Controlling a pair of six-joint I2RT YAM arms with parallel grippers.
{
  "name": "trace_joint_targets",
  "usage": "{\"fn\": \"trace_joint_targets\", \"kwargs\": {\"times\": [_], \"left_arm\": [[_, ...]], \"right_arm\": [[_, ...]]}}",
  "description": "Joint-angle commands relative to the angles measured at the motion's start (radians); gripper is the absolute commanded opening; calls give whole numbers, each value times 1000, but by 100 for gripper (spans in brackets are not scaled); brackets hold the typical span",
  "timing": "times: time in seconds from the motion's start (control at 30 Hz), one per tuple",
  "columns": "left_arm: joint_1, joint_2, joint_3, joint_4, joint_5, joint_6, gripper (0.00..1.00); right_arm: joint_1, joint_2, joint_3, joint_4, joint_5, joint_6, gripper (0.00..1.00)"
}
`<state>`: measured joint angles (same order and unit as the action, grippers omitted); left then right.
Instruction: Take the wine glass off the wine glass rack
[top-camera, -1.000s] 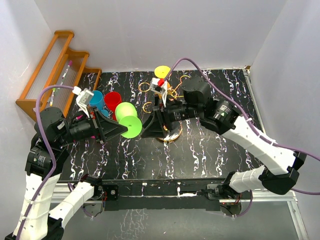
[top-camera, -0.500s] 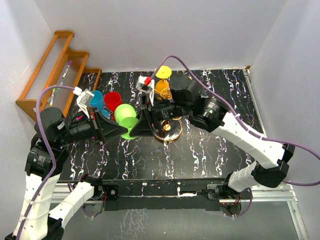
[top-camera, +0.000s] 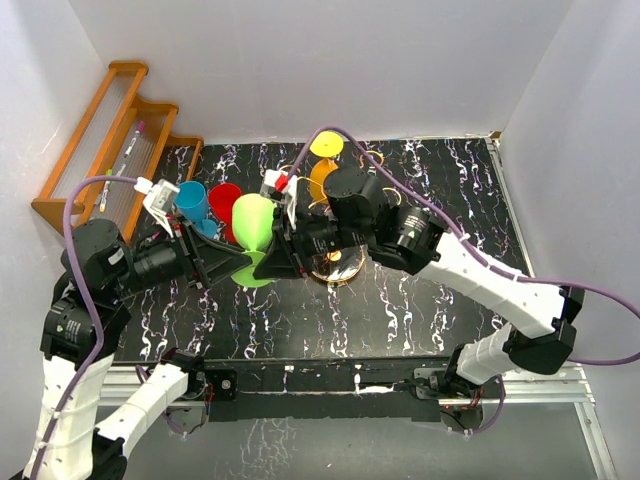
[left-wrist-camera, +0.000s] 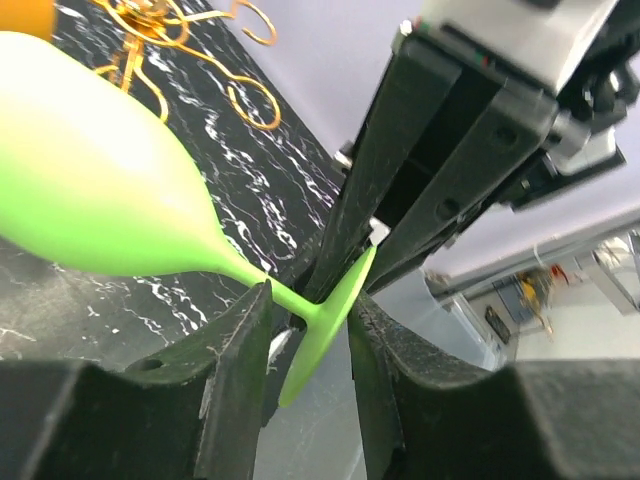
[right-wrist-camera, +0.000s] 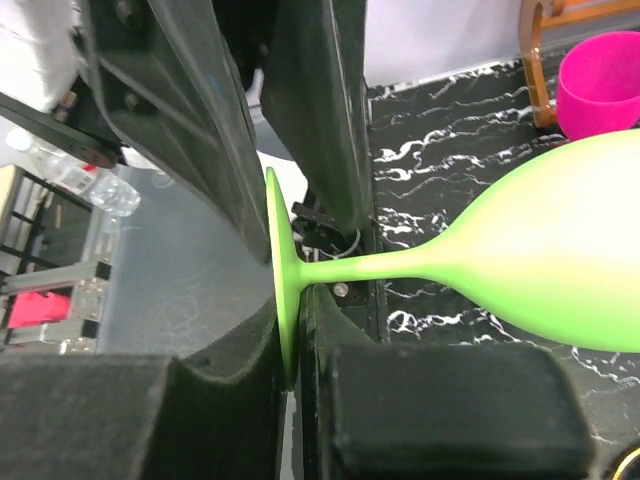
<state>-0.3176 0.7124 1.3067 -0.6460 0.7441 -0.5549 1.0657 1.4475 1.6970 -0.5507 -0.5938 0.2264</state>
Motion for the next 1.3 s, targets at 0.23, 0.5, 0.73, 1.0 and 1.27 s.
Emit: {"fn": "trace_joint_targets", "kwargs": {"times": [0.23, 0.5, 0.73, 1.0, 1.27], "left_arm": [[-3, 29, 227, -276, -336, -131, 39], [-3, 85, 231, -430, -330, -133, 40], [-3, 87, 227, -506, -313, -135, 44], [-4, 71, 162, -528, -220, -125, 47], [-3, 55, 95, -517, -203, -124, 47]], "right_arm": [[176, -236, -355, 172, 398, -377, 8], [534, -311, -619, 327, 851, -766, 8], [699, -326, -884, 588, 1180, -1113, 8], [734, -336, -1086, 866, 1280, -1403, 8], [771, -282, -1168, 1056, 1295, -1598, 8]]}}
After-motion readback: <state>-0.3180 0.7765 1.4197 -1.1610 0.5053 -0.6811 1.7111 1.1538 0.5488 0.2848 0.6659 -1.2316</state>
